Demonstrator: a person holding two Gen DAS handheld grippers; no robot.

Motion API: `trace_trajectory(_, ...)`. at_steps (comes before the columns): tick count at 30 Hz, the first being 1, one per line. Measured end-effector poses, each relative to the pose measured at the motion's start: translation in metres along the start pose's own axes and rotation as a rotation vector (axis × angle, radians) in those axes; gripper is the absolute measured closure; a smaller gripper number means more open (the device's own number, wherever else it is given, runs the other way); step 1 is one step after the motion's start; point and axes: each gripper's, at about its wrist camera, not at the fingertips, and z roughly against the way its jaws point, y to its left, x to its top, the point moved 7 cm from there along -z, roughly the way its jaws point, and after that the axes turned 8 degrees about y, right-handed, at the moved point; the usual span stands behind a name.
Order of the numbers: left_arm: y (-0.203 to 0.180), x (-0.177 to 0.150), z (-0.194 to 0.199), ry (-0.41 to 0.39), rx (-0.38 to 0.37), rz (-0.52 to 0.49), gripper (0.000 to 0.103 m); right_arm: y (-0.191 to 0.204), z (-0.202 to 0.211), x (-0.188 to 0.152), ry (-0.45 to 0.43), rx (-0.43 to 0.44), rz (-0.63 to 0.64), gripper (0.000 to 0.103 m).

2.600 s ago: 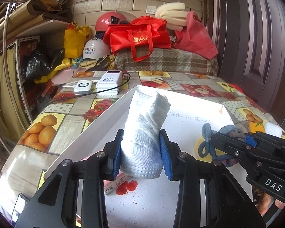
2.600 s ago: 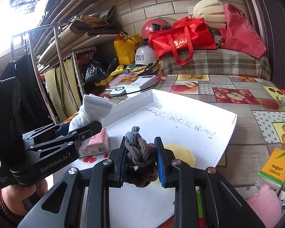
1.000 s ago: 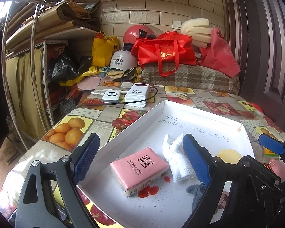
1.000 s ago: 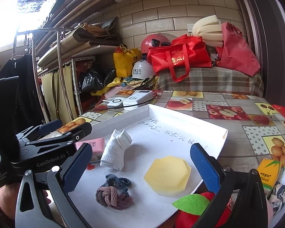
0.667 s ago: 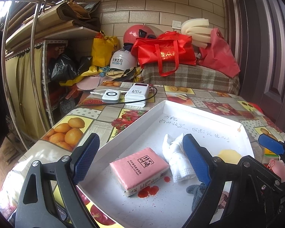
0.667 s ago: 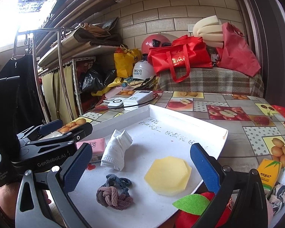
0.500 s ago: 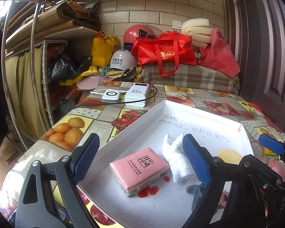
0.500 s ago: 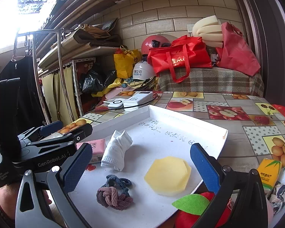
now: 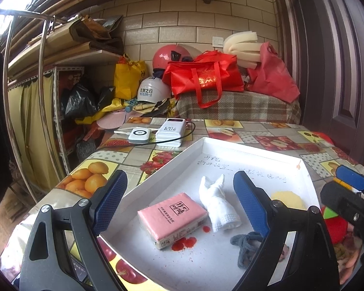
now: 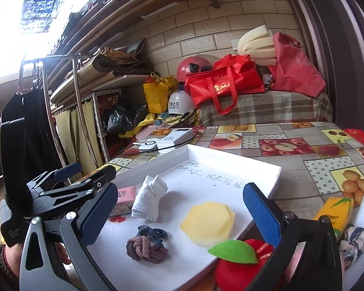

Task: Organize soft objects
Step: 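Withdraw both open tools from the tray, then move both tools back over the pile toward the pink pom-pom and foam blocks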

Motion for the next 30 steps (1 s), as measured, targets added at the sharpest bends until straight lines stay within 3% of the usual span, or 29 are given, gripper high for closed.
trace_trajectory(3,-0.008,-0.003,0.015,-0.028,-0.039,-0.001,0.013,-0.011,0.021,0.0,-0.03,-0.006,-0.009,0.0)
trace_trajectory(5,-0.013,-0.004,0.023,-0.047,-0.068,-0.003,0.013,-0.019,0.041,0.002,-0.097,-0.026,-0.015,0.0)
trace_trajectory(7,-0.018,-0.002,0.032,-0.075,-0.089,-0.006,0.013,-0.033,0.071,0.006,-0.187,-0.104,-0.038,0.0)
trace_trajectory(9,-0.023,-0.001,0.041,-0.105,-0.125,-0.004,0.013,-0.047,0.088,0.007,-0.221,-0.161,-0.053,0.0)
trace_trajectory(13,-0.04,-0.005,0.047,-0.075,-0.198,0.014,0.013,-0.079,0.103,-0.003,-0.213,-0.186,-0.073,0.0)
trace_trajectory(17,-0.067,-0.015,0.047,-0.015,-0.218,-0.059,0.013,-0.118,0.115,-0.01,-0.183,-0.242,-0.175,0.0)
trace_trajectory(24,-0.084,-0.02,0.045,0.036,-0.324,-0.061,0.013,-0.168,0.15,-0.018,-0.147,-0.441,-0.166,0.0)
trace_trajectory(30,-0.094,-0.021,0.05,0.026,-0.34,-0.101,0.013,-0.232,0.174,-0.036,-0.144,-0.454,-0.394,0.0)
